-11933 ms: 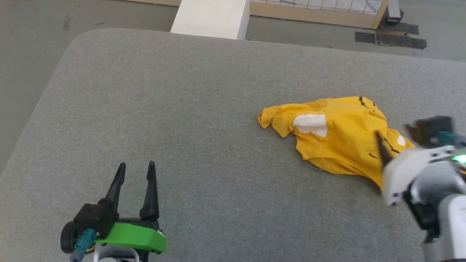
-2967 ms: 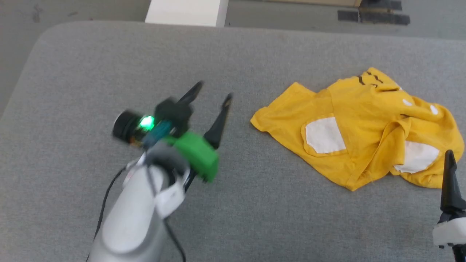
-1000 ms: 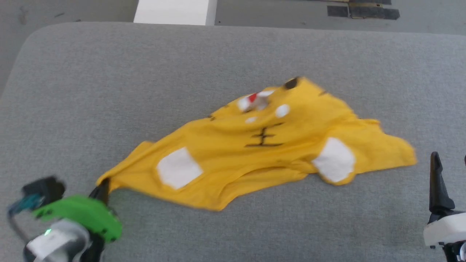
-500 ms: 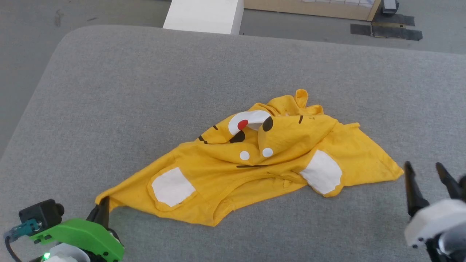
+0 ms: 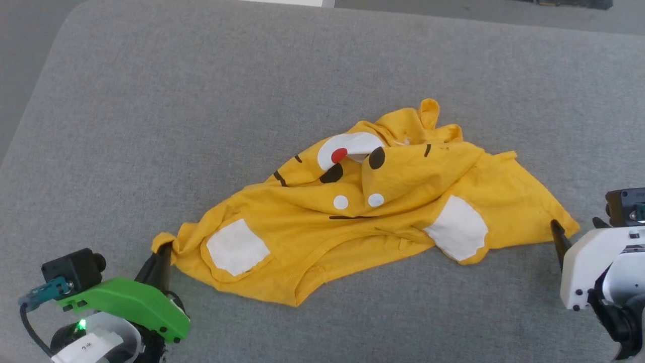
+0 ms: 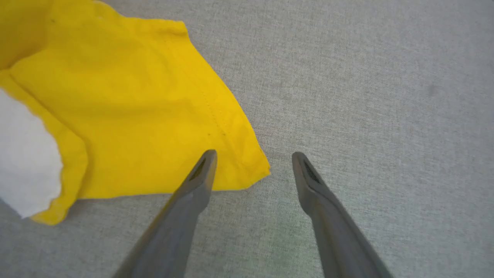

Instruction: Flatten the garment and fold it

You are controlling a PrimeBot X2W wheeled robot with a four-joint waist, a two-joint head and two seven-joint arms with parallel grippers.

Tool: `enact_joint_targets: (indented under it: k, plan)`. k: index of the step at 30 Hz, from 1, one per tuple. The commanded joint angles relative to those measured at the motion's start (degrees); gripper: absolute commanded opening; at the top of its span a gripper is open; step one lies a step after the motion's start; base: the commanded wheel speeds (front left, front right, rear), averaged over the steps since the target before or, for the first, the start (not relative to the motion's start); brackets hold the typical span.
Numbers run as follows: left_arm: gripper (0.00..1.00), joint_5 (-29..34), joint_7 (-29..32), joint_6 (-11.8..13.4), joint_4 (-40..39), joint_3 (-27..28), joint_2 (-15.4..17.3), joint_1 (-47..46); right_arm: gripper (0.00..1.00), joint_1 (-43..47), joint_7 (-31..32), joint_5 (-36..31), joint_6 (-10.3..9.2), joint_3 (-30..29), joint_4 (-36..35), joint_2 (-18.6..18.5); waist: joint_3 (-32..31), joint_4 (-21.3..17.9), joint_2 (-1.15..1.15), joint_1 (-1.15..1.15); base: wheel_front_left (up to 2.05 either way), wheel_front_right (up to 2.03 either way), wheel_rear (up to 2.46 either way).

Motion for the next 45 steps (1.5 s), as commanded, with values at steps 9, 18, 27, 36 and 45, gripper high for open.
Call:
enact_joint_targets:
  k: [9, 18, 27, 36, 45]
  plan:
    - [0.0, 0.68, 0.37, 0.23, -0.19, -0.47, -0.08, -1.2, 0.45, -1.67, 3.76, 4.12, -0.1, -1.56, 5.68, 1.82, 1.38, 0.98, 0.0, 0.0, 0.0, 0.0, 0.0]
    - [0.0, 0.41, 0.54, 0.86, -0.36, -0.43, -0.3, -1.27, 0.0, -3.79, 0.29, 6.25, -0.1, -3.55, 6.74, 4.26, -1.44, -0.38, 0.0, 0.0, 0.0, 0.0, 0.0]
    - [0.0, 0.06, 0.28, 0.1, -0.11, 0.23, 0.17, -7.98, 0.0, -8.91, -7.12, 7.86, -0.1, -4.16, 3.06, 4.68, -7.46, -2.23, 0.0, 0.0, 0.0, 0.0, 0.0]
    - [0.0, -0.96, 0.25, -0.03, 2.19, 1.66, -0.45, -26.75, 0.0, -23.76, -10.19, 8.05, -0.1, 0.99, -1.72, 3.97, -13.32, -4.66, 0.0, 0.0, 0.0, 0.0, 0.0]
    - [0.0, -0.87, 6.61, 1.22, 9.5, -1.28, -0.96, -47.37, 0.0, -41.0, -10.27, 6.95, -0.1, 8.16, 4.76, 1.13, -17.76, -6.82, 0.0, 0.0, 0.0, 0.0, 0.0]
